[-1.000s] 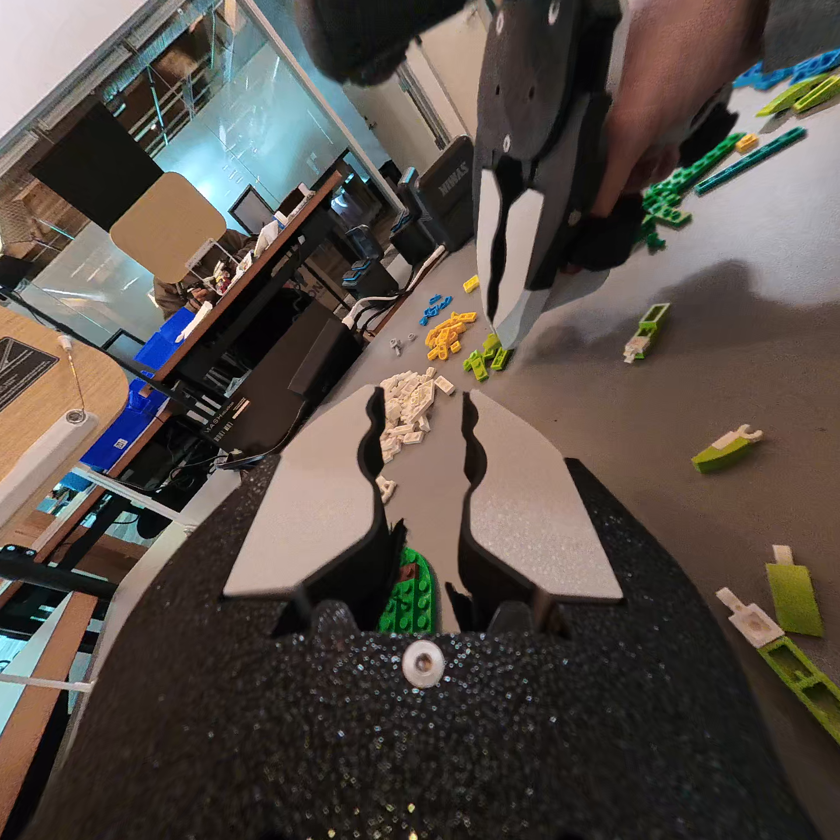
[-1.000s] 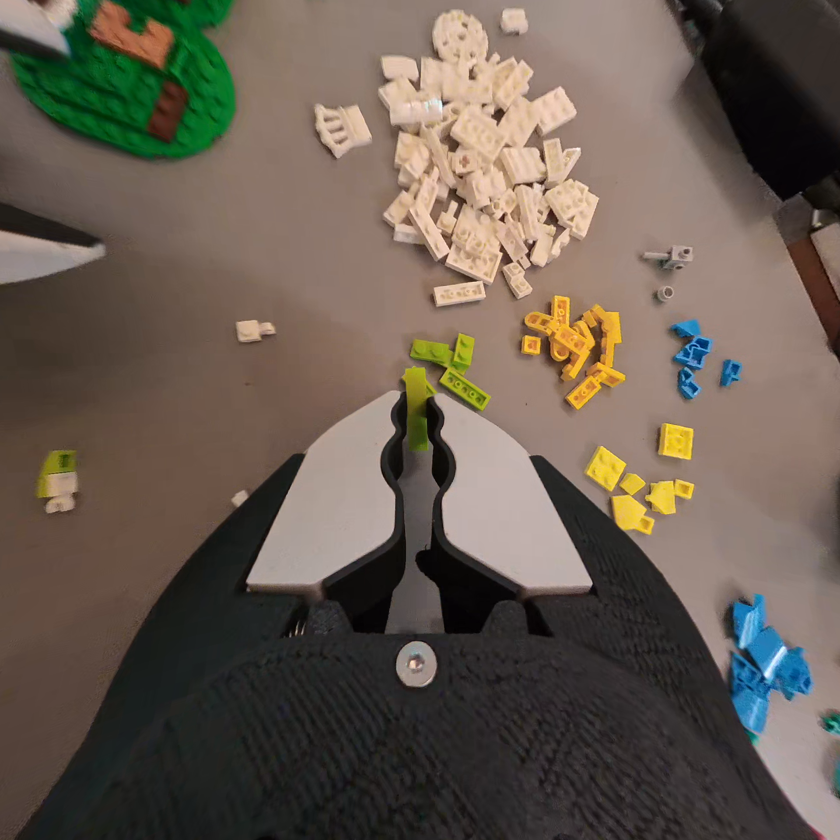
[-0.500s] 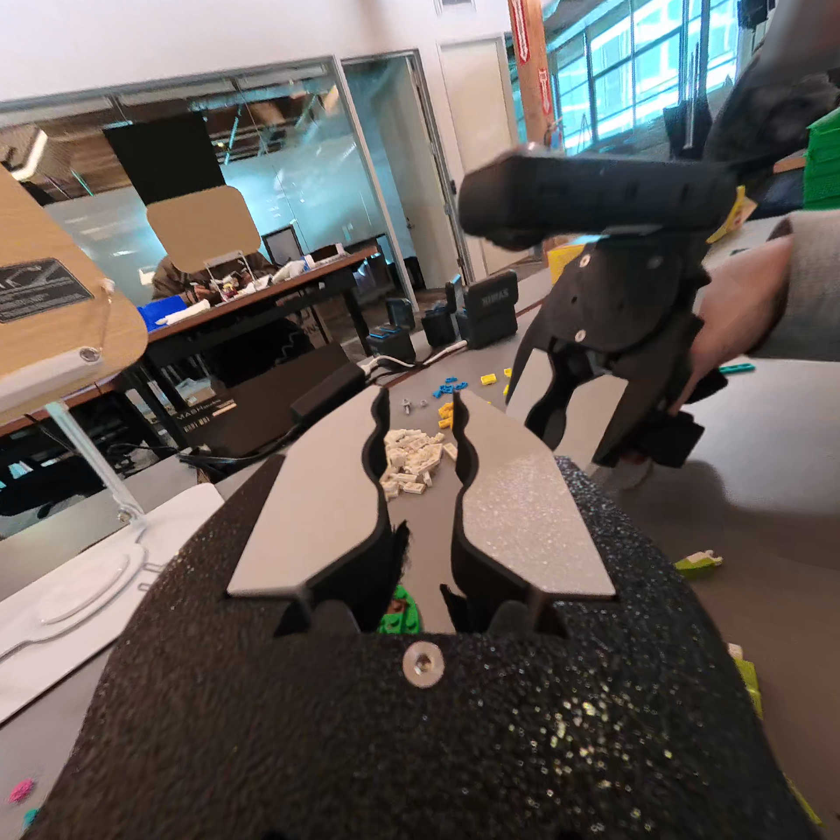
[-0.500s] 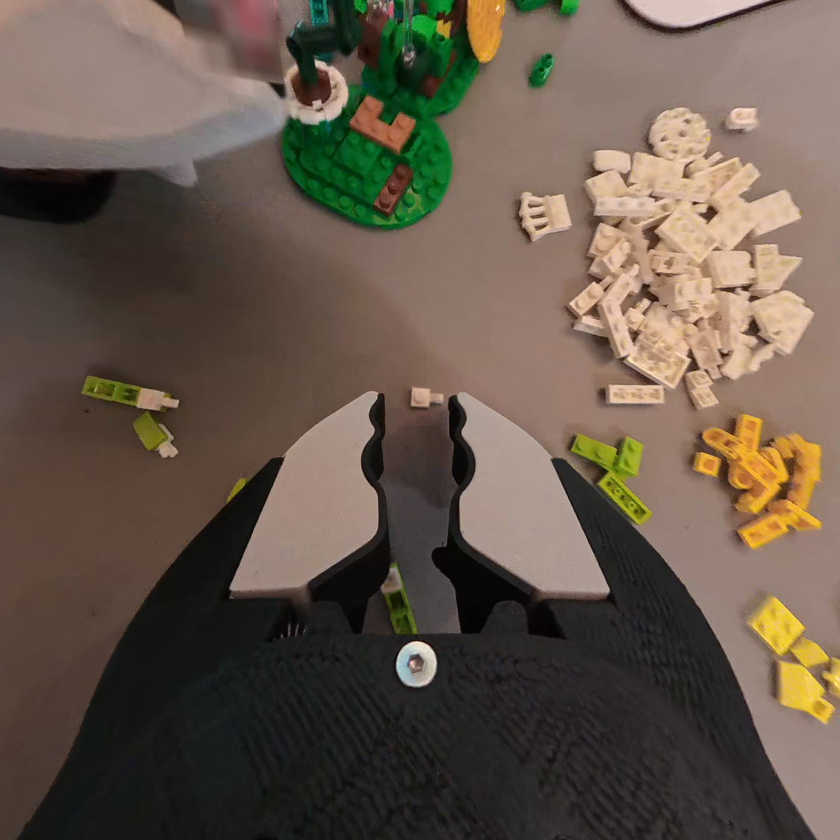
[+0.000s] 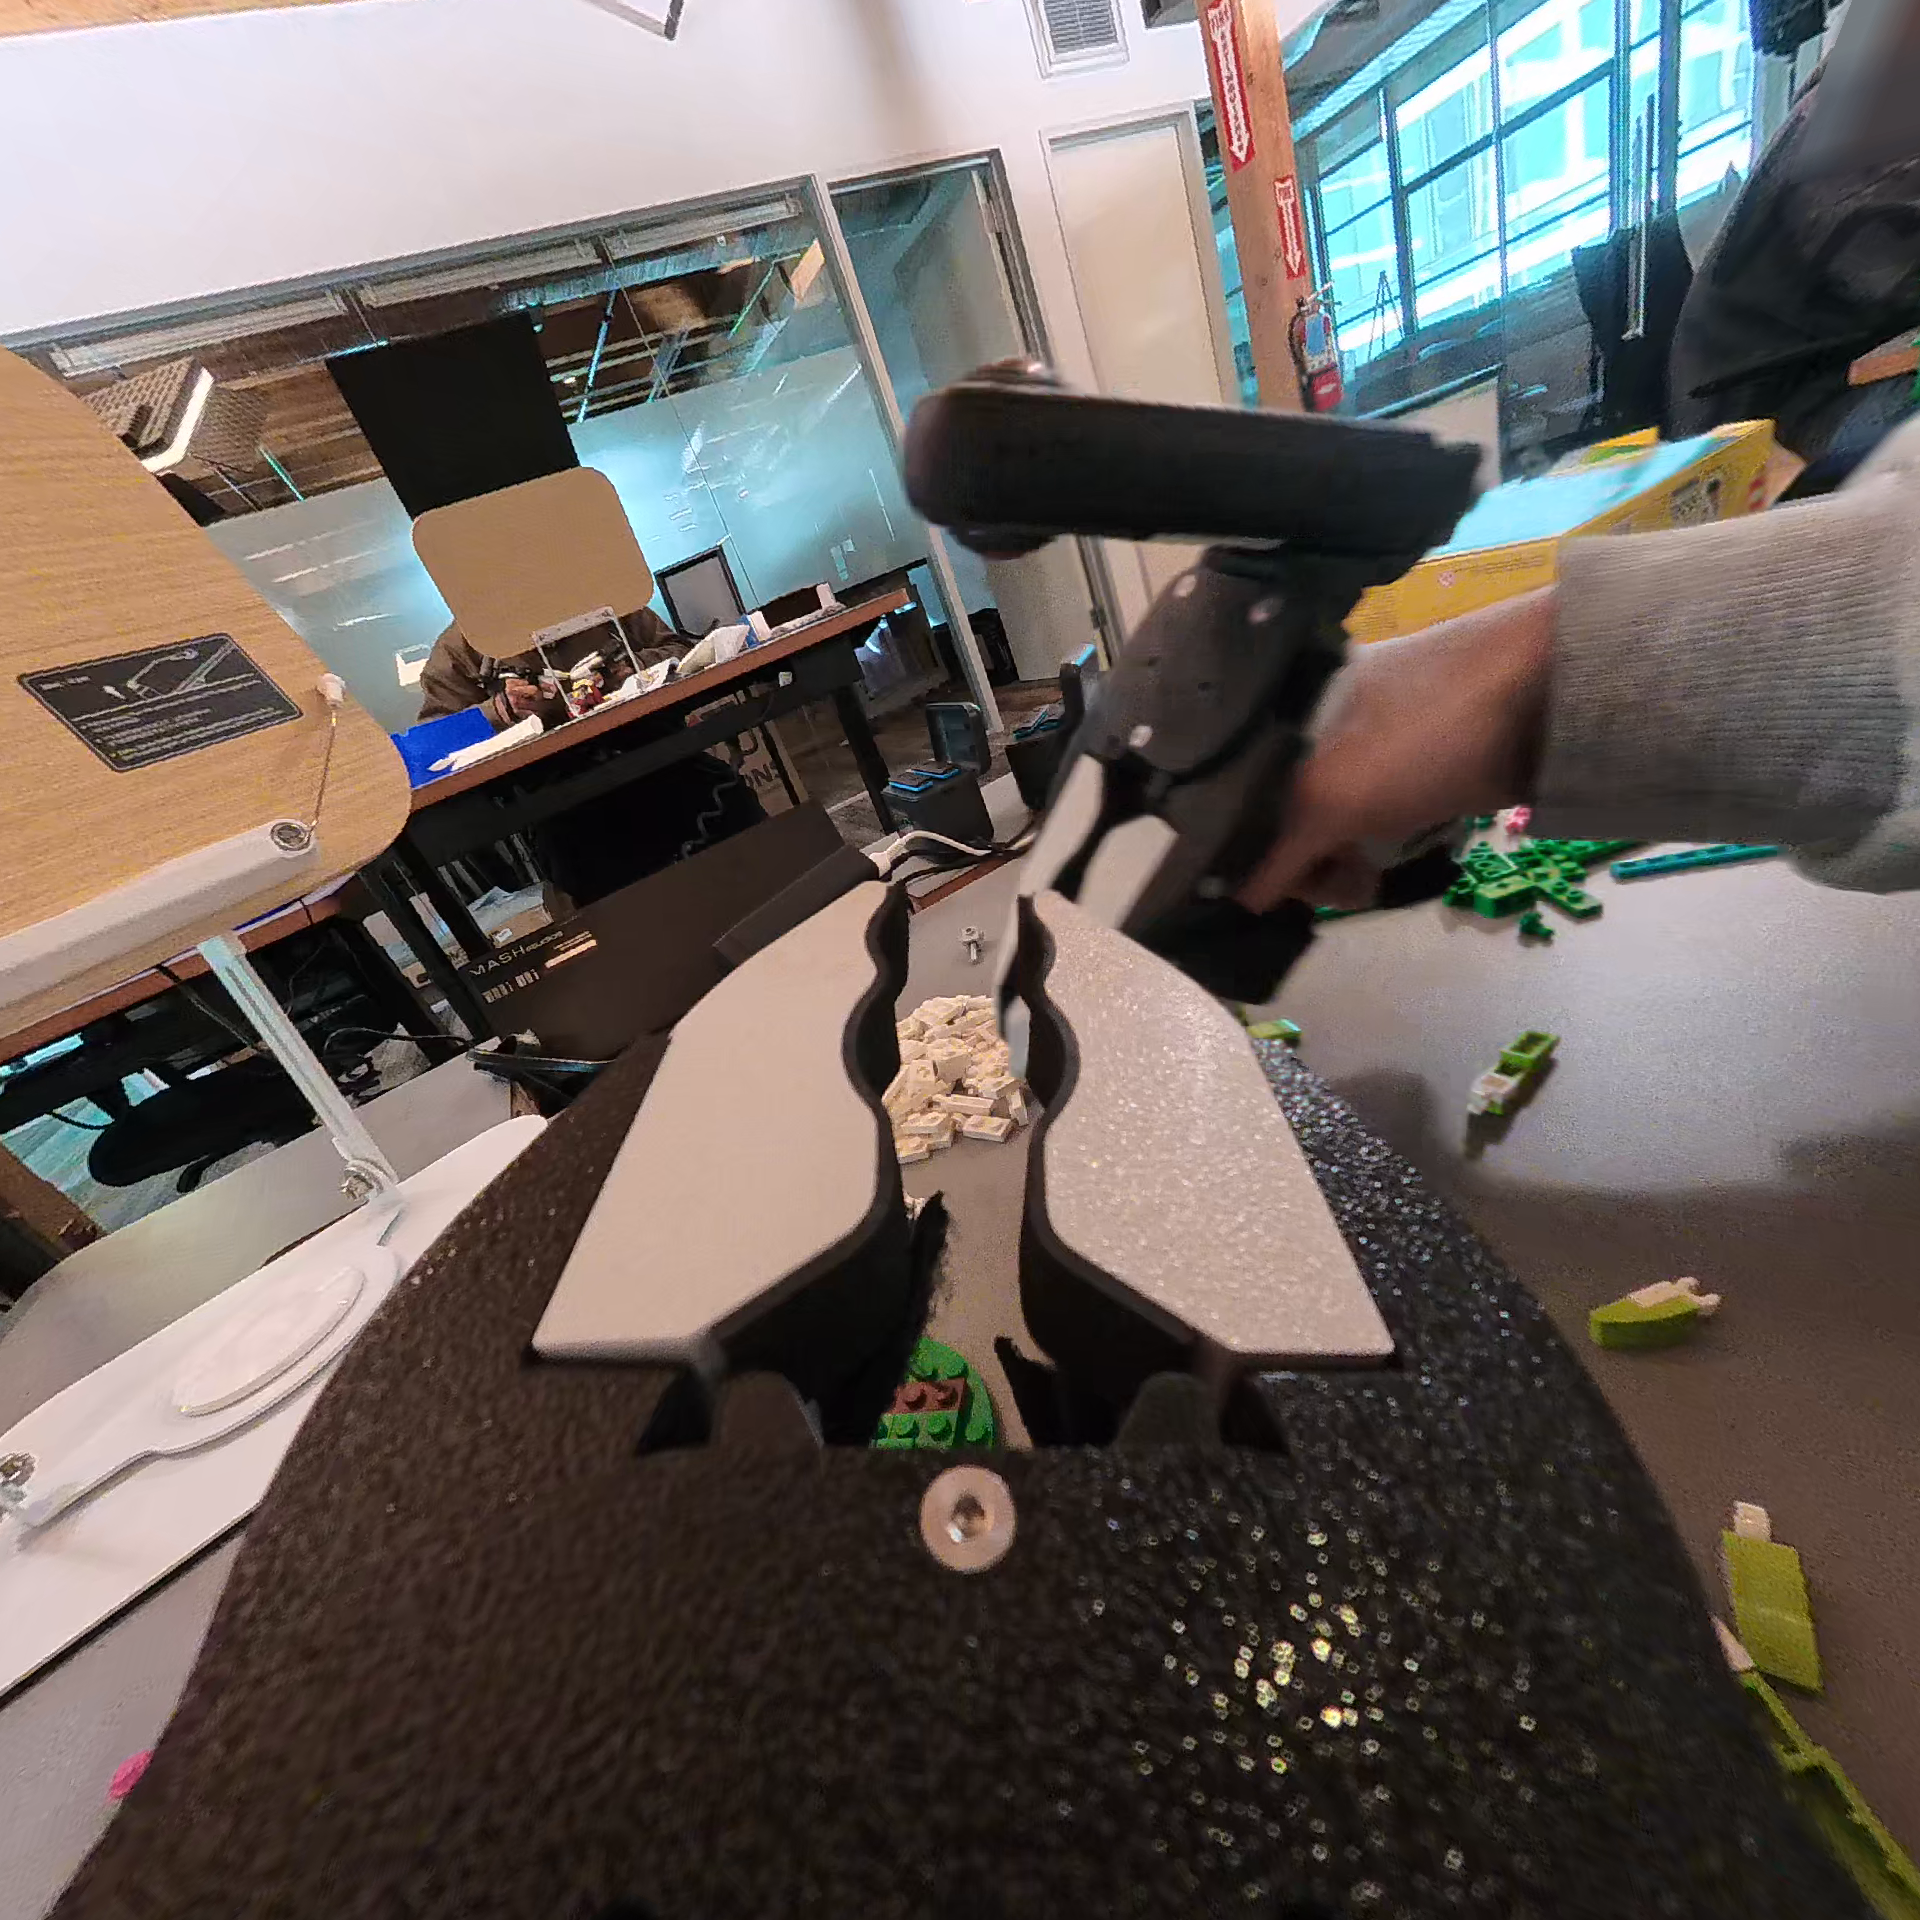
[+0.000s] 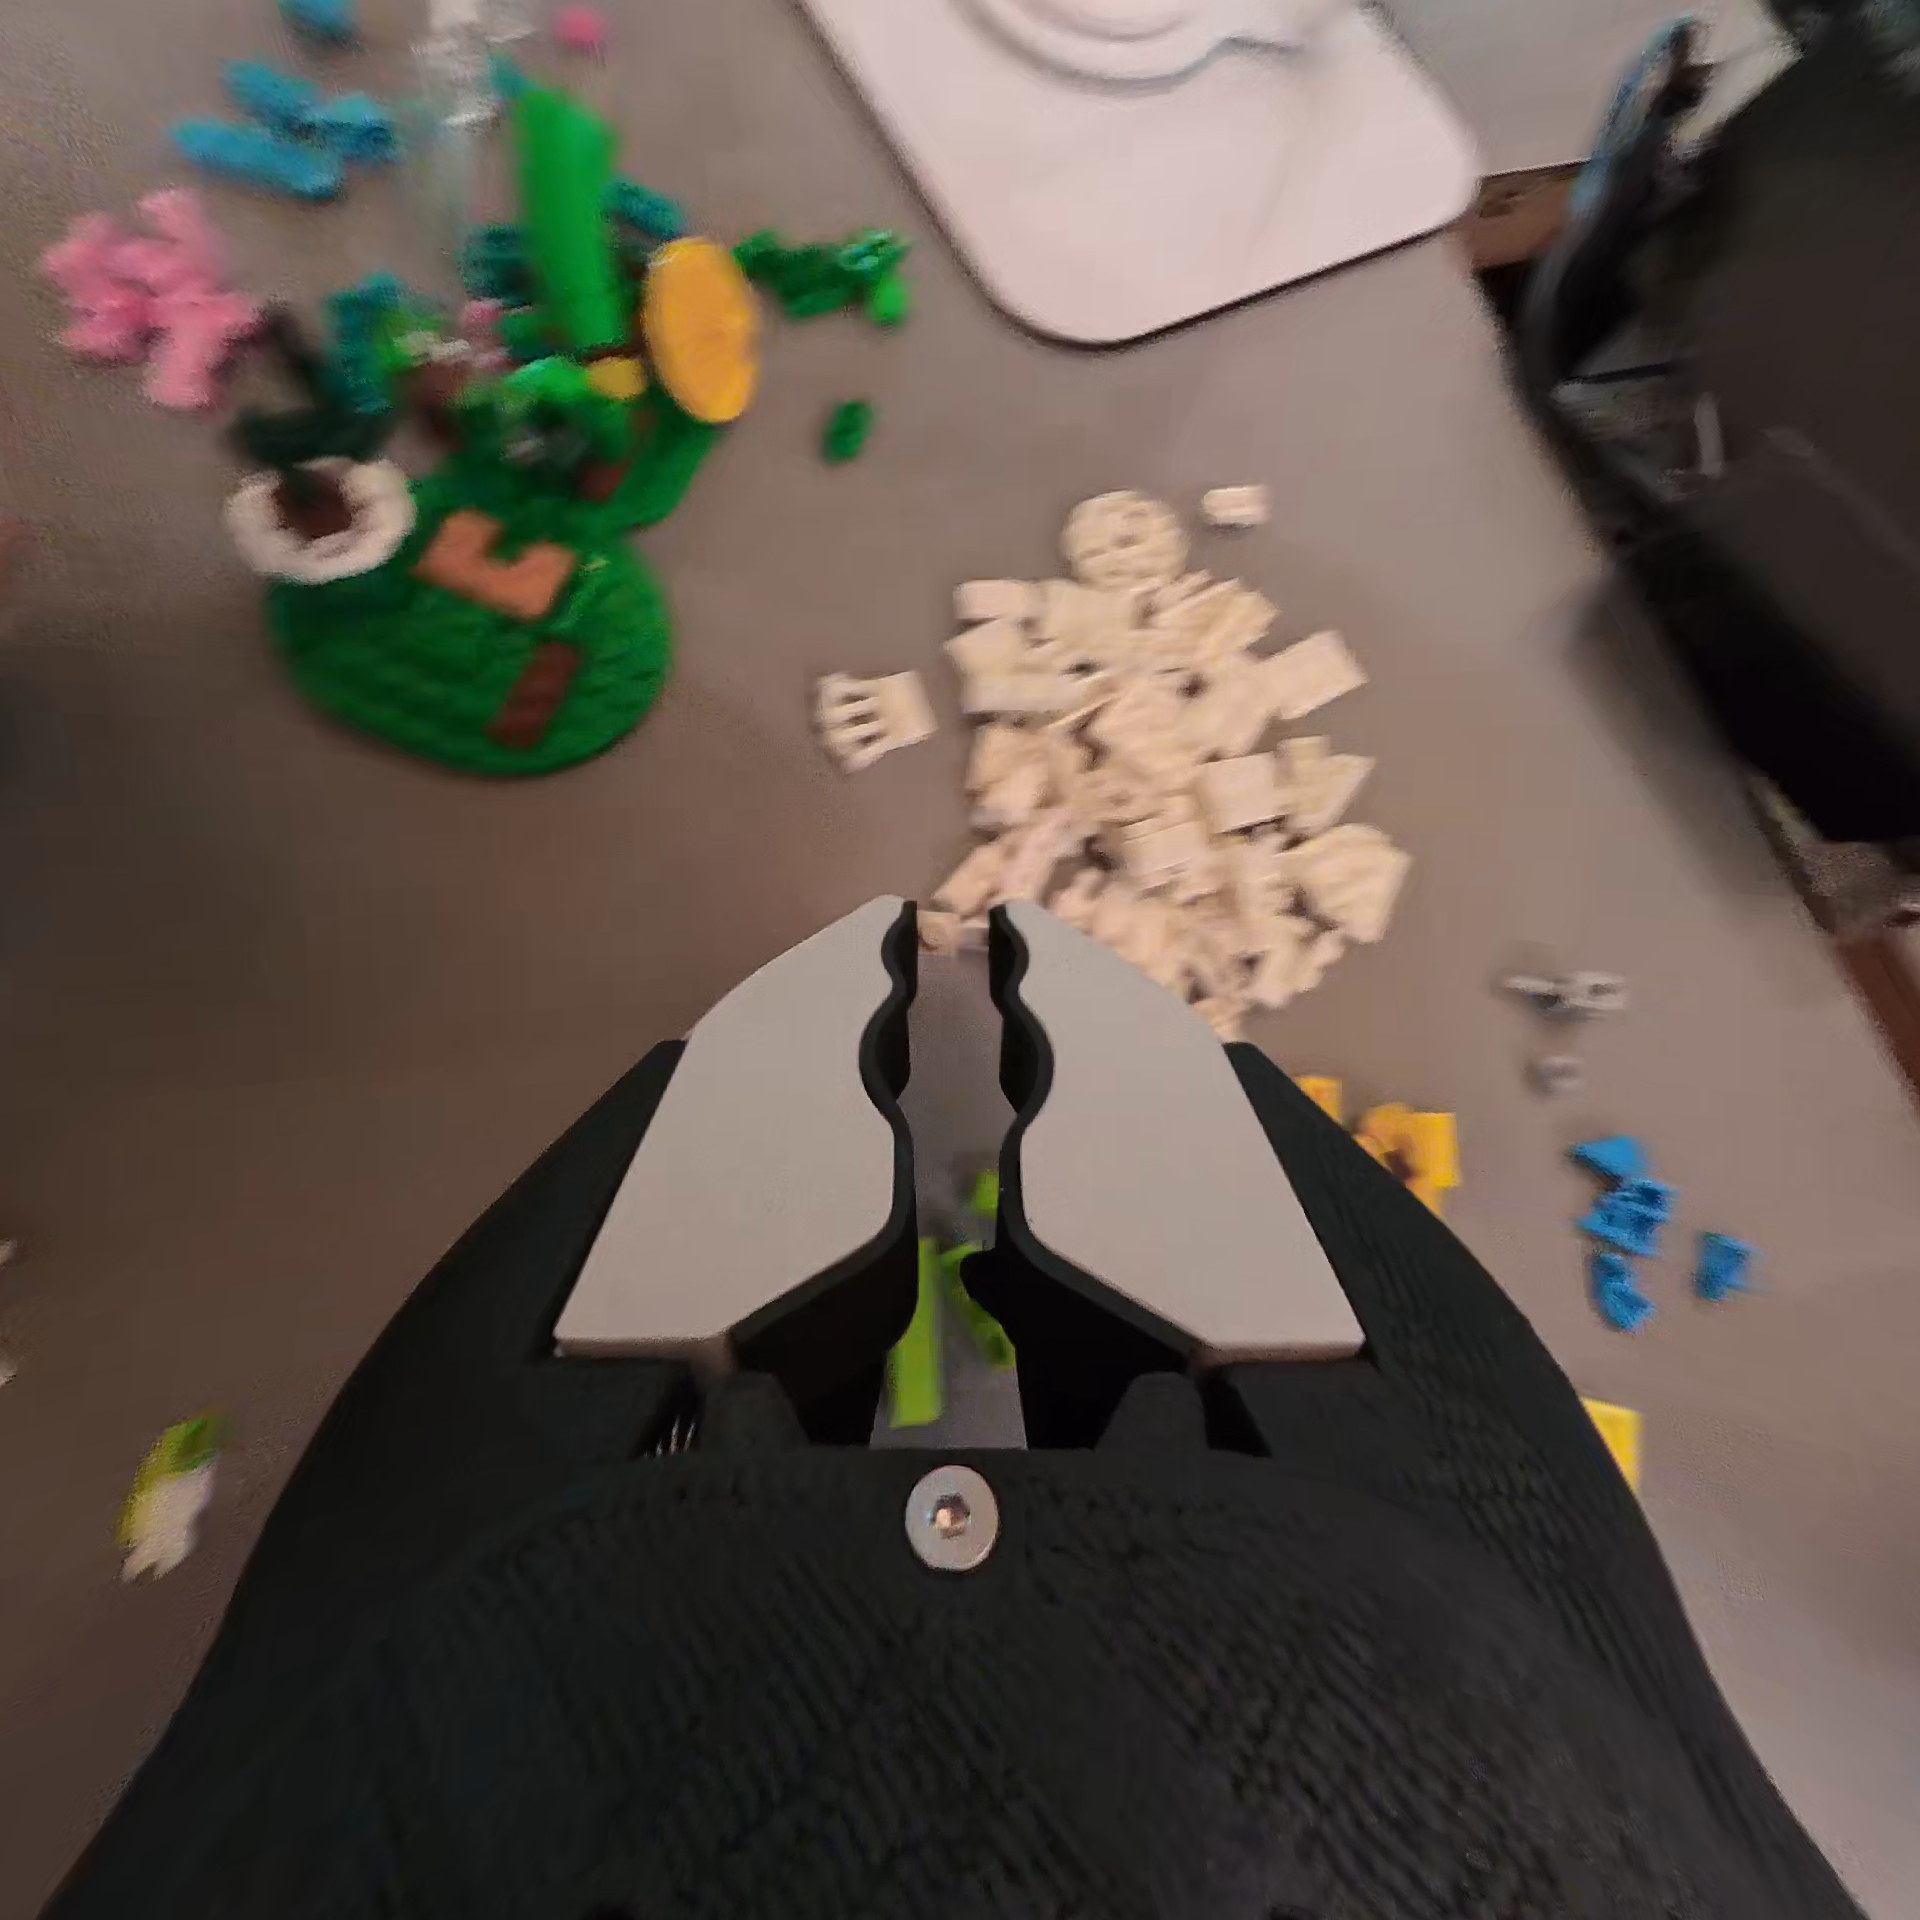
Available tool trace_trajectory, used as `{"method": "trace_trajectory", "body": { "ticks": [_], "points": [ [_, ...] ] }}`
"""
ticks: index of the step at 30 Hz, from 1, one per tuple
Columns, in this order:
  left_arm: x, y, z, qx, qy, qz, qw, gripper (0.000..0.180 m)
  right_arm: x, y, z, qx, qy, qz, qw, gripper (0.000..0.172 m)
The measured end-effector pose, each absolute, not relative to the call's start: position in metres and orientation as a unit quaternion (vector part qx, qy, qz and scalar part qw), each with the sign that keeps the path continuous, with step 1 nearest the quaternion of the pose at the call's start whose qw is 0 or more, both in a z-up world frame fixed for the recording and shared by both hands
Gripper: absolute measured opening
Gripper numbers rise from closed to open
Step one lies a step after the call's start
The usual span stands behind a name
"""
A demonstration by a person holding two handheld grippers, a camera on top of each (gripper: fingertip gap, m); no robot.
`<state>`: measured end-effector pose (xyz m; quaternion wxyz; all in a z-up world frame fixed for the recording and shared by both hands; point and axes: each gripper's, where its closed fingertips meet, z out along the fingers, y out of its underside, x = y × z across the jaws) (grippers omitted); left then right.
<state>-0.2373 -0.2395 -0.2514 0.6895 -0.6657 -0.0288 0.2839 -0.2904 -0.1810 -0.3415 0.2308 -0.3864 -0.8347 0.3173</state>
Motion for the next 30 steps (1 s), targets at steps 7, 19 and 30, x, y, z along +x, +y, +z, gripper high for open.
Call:
{"method": "trace_trajectory", "body": {
  "ticks": [7, 19, 30],
  "points": [
    [-0.243, -0.239, -0.260, -0.683, -0.047, 0.290, 0.669, 0.021, -0.331, -0.159, -0.353, -0.428, -0.819, 0.293, 0.245, 0.023],
    [-0.232, -0.232, -0.263, -0.692, -0.023, 0.280, 0.665, 0.018, -0.187, -0.159, -0.352, -0.362, -0.875, 0.285, 0.152, 0.024],
    [-0.194, -0.215, -0.279, -0.721, 0.072, 0.213, 0.656, 0.016, -0.158, -0.157, -0.366, -0.360, -0.879, 0.267, 0.164, 0.007]
  ]
}}
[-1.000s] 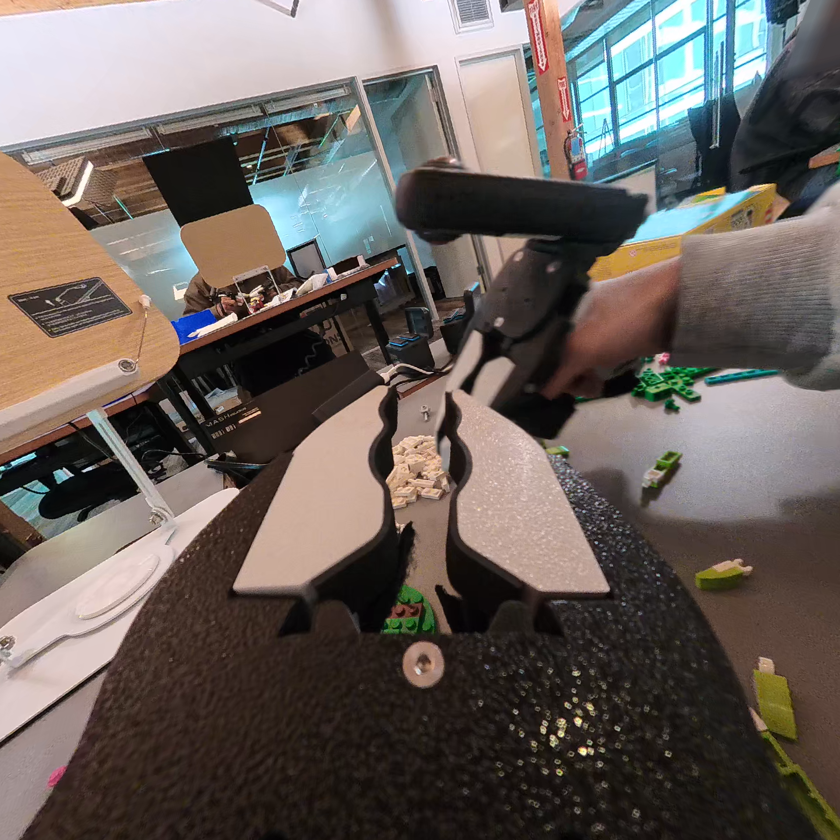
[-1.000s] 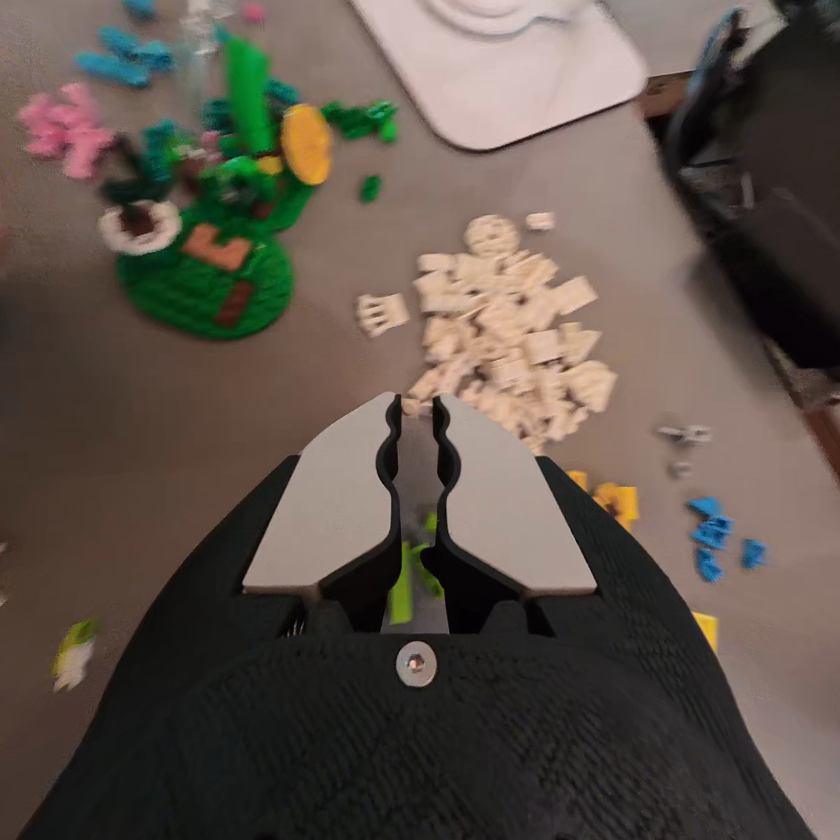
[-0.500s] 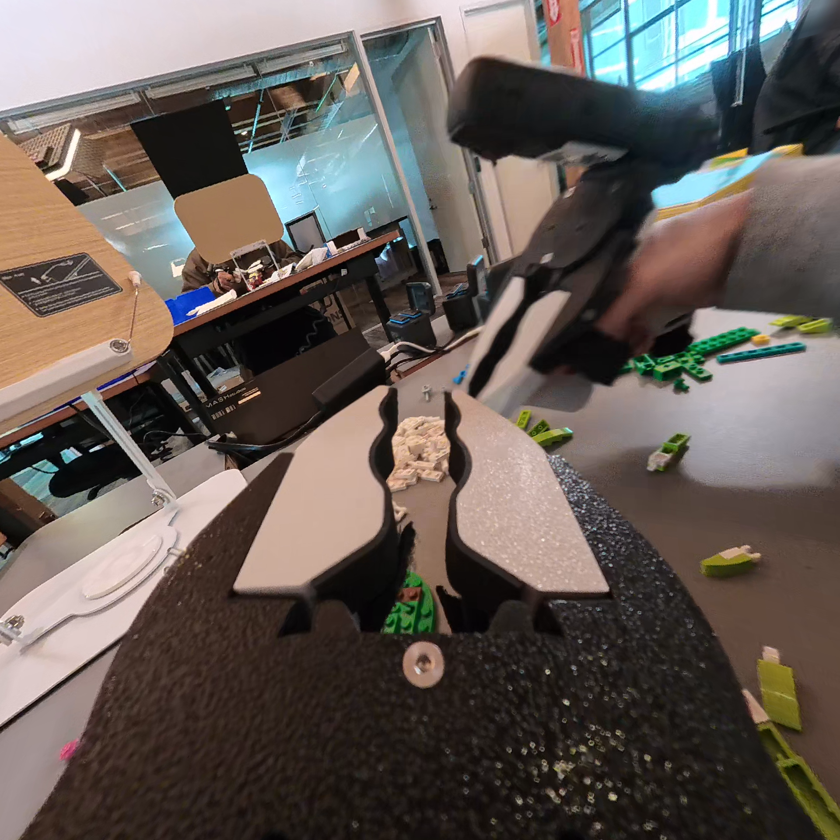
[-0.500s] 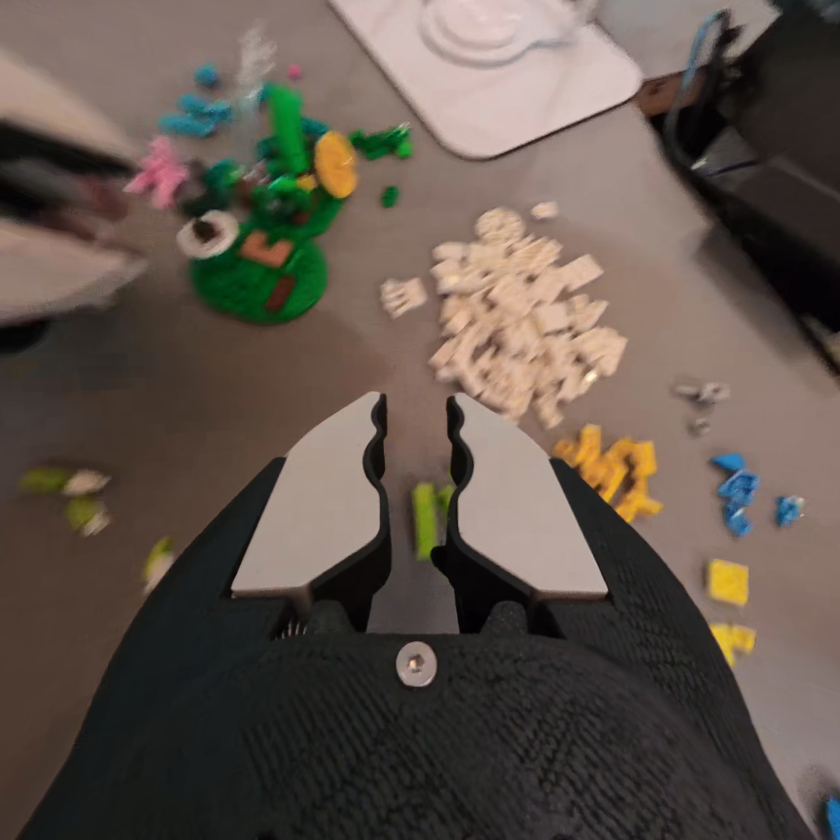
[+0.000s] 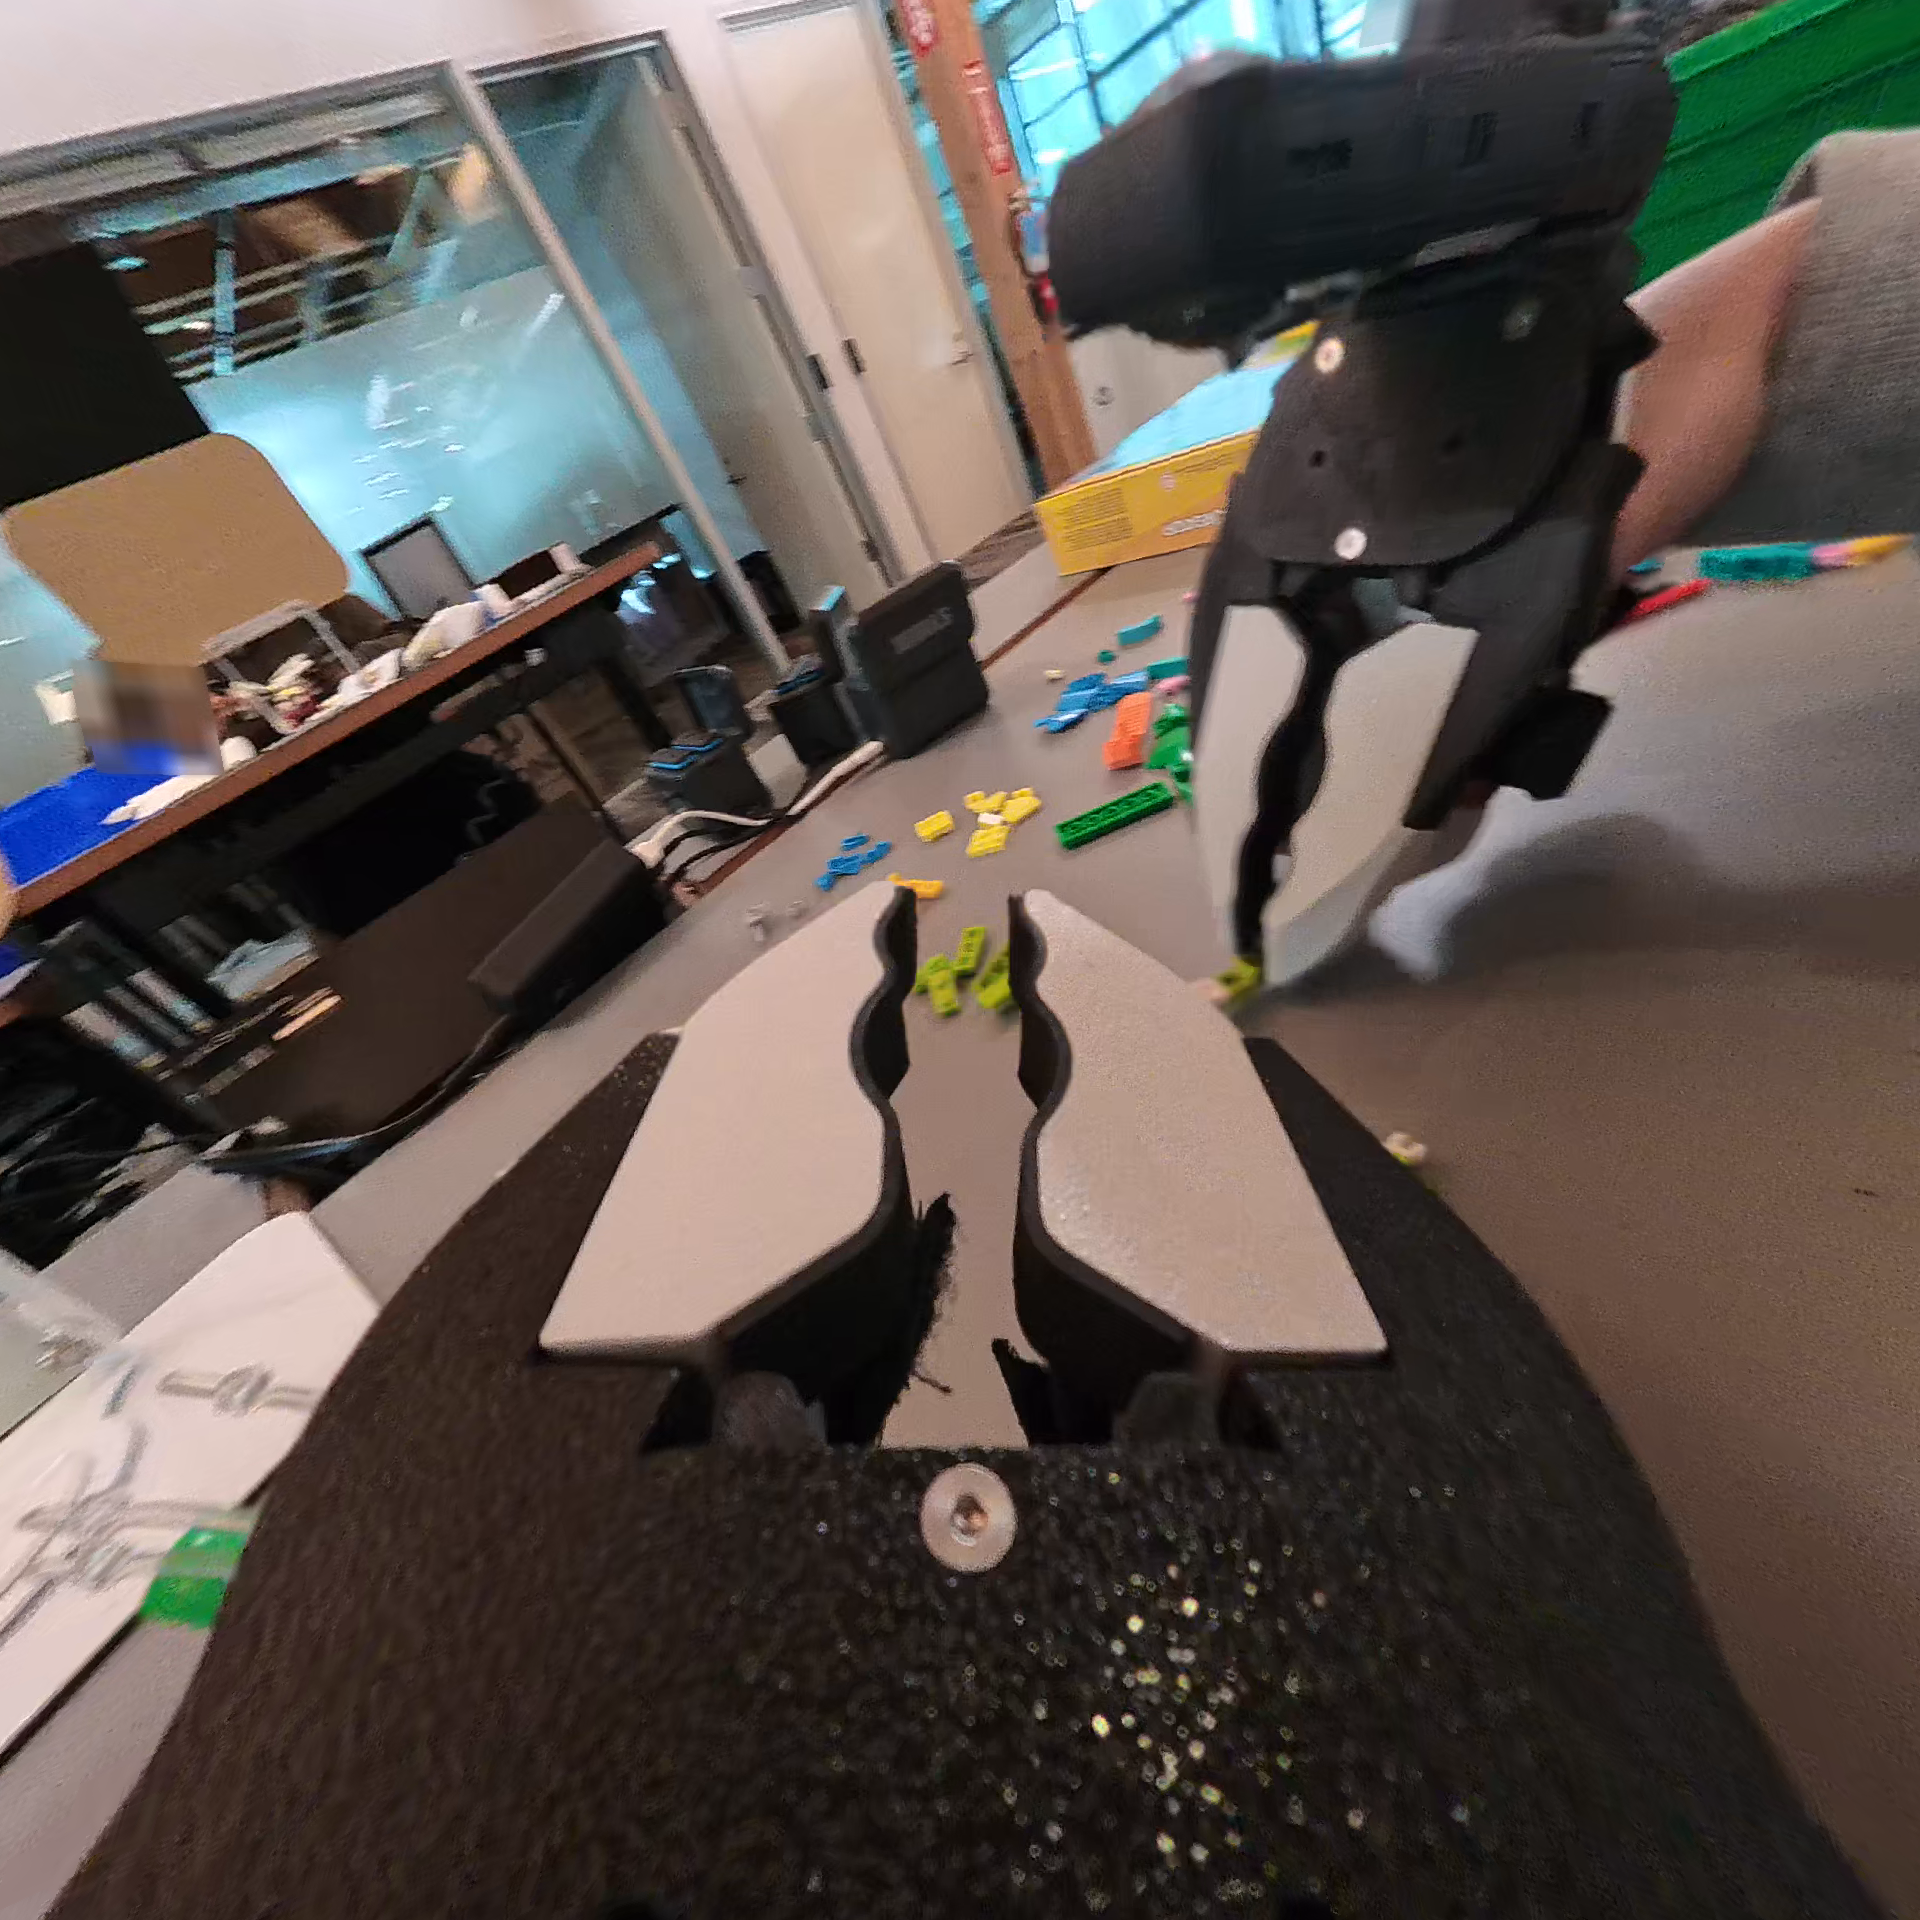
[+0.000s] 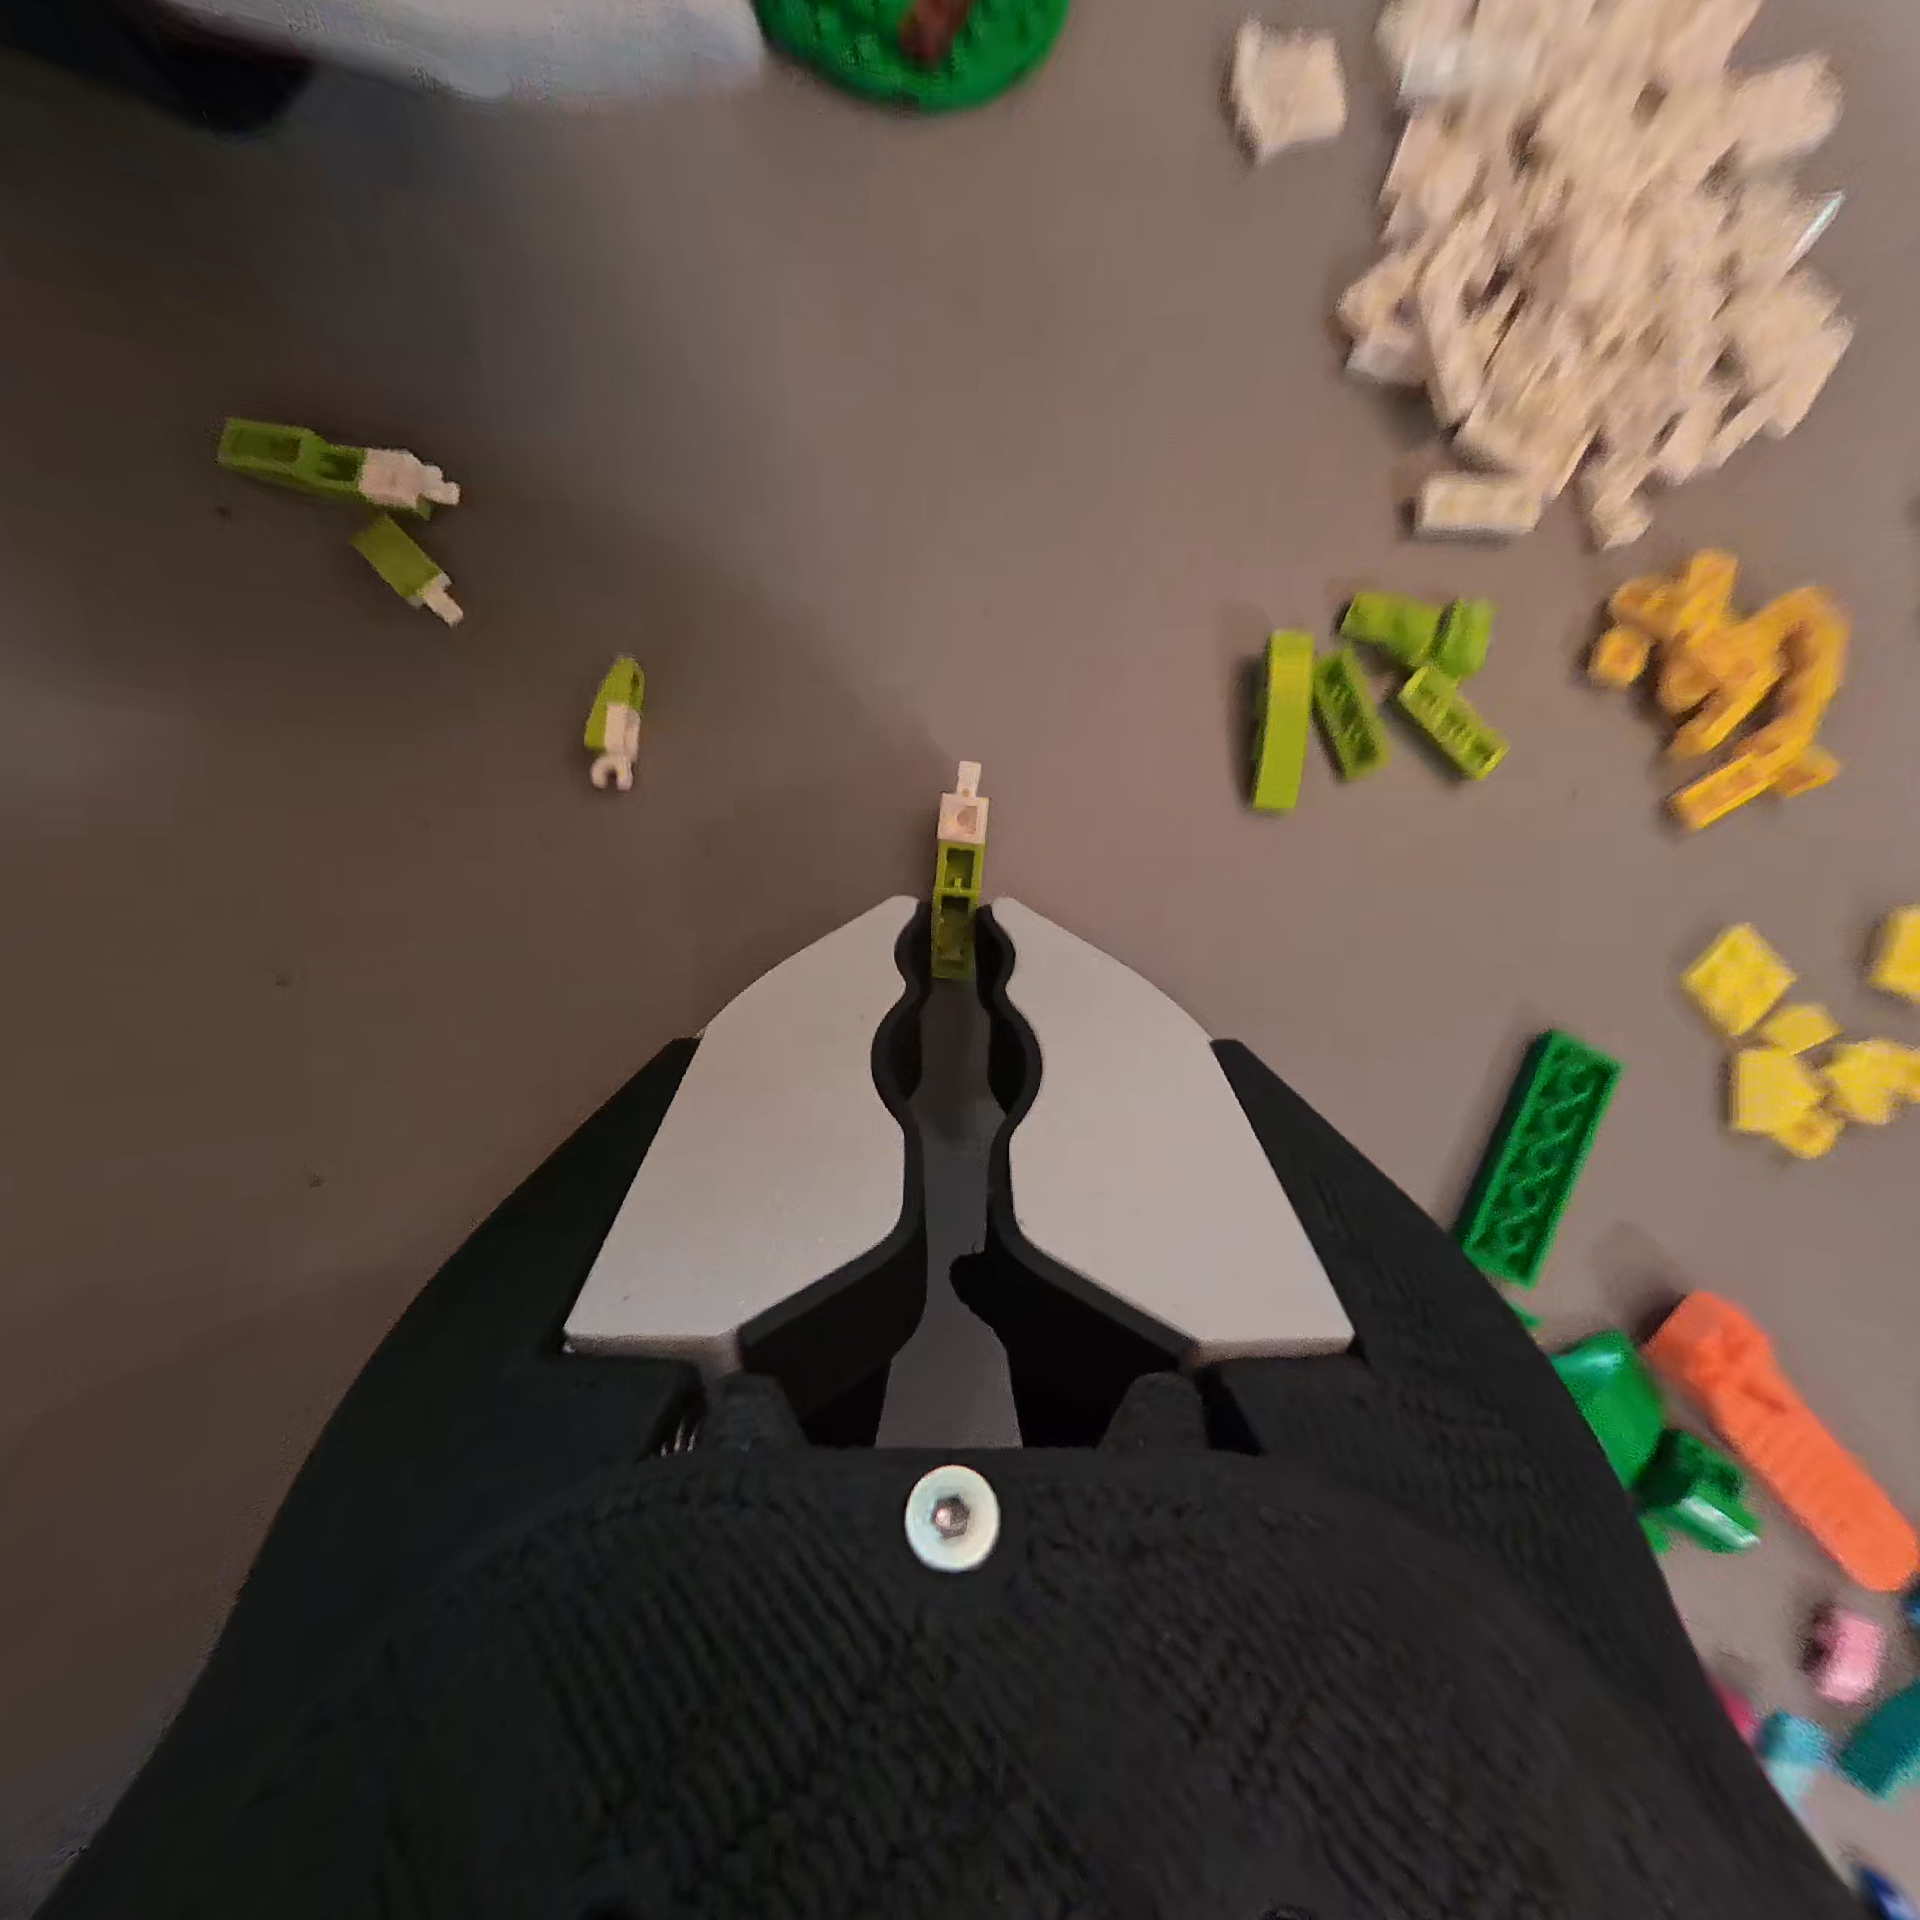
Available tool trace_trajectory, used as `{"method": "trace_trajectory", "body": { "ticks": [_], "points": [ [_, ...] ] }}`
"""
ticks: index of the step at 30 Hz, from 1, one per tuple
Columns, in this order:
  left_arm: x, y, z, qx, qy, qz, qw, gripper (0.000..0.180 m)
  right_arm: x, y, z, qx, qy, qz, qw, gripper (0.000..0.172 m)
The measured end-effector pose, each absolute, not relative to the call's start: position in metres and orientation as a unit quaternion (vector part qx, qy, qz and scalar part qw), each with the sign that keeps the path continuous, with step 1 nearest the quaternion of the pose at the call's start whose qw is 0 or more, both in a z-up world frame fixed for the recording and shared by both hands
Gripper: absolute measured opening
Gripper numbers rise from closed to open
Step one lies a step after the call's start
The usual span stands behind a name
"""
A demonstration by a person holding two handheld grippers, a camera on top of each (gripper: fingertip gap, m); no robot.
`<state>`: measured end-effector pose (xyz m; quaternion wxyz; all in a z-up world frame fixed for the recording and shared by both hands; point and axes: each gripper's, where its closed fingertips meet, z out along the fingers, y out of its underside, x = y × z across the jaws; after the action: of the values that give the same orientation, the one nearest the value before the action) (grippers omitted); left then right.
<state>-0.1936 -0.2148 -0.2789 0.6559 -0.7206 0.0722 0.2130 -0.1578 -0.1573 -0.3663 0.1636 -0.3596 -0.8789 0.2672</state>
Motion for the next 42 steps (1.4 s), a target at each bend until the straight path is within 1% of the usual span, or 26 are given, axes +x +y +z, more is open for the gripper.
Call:
{"method": "trace_trajectory", "body": {
  "ticks": [2, 6, 7, 9, 12, 15, 17, 20, 22, 26, 31, 34, 38, 39, 41, 42],
  "points": [
    [-0.185, -0.211, -0.287, -0.735, 0.092, 0.187, 0.646, 0.016, -0.170, -0.166, -0.350, -0.315, -0.870, 0.283, 0.252, 0.007],
    [-0.185, -0.207, -0.303, -0.766, 0.090, 0.169, 0.614, 0.020, -0.191, -0.177, -0.302, -0.176, -0.808, 0.259, 0.499, 0.007],
    [-0.185, -0.207, -0.304, -0.771, 0.085, 0.164, 0.610, 0.023, -0.191, -0.180, -0.291, -0.139, -0.788, 0.243, 0.548, 0.007],
    [-0.188, -0.208, -0.302, -0.769, 0.071, 0.157, 0.616, 0.026, -0.190, -0.186, -0.277, -0.079, -0.754, 0.205, 0.619, 0.007],
    [-0.186, -0.209, -0.294, -0.758, 0.047, 0.108, 0.642, 0.025, -0.186, -0.196, -0.271, 0.001, -0.719, 0.145, 0.680, 0.006],
    [-0.182, -0.211, -0.288, -0.746, 0.021, 0.029, 0.665, 0.024, -0.188, -0.202, -0.273, 0.061, -0.692, 0.062, 0.716, 0.006],
    [-0.176, -0.212, -0.284, -0.735, 0.005, -0.052, 0.676, 0.024, -0.190, -0.202, -0.271, 0.083, -0.667, 0.016, 0.740, 0.007],
    [-0.175, -0.215, -0.276, -0.710, -0.027, -0.152, 0.687, 0.019, -0.188, -0.204, -0.263, 0.102, -0.638, -0.007, 0.763, 0.006],
    [-0.181, -0.217, -0.273, -0.702, -0.040, -0.147, 0.695, 0.018, -0.186, -0.206, -0.259, 0.108, -0.626, -0.011, 0.772, 0.007],
    [-0.179, -0.221, -0.263, -0.687, -0.031, -0.143, 0.712, 0.010, -0.183, -0.209, -0.254, 0.126, -0.608, -0.030, 0.783, 0.007],
    [-0.177, -0.223, -0.258, -0.652, -0.068, -0.252, 0.712, 0.012, -0.182, -0.211, -0.251, 0.141, -0.592, -0.047, 0.792, 0.007],
    [-0.178, -0.225, -0.255, -0.627, -0.090, -0.318, 0.706, 0.017, -0.182, -0.214, -0.251, 0.150, -0.585, -0.055, 0.795, 0.007],
    [-0.178, -0.222, -0.260, -0.626, -0.109, -0.346, 0.690, 0.019, -0.181, -0.218, -0.249, 0.152, -0.575, -0.050, 0.802, 0.007],
    [-0.178, -0.222, -0.261, -0.630, -0.109, -0.345, 0.687, 0.018, -0.180, -0.219, -0.248, 0.153, -0.573, -0.051, 0.804, 0.007],
    [-0.175, -0.223, -0.259, -0.622, -0.106, -0.352, 0.691, 0.005, -0.181, -0.220, -0.250, 0.157, -0.574, -0.053, 0.802, 0.007],
    [-0.176, -0.223, -0.258, -0.620, -0.109, -0.349, 0.694, 0.005, -0.181, -0.221, -0.250, 0.160, -0.573, -0.054, 0.802, 0.007]
  ]
}}
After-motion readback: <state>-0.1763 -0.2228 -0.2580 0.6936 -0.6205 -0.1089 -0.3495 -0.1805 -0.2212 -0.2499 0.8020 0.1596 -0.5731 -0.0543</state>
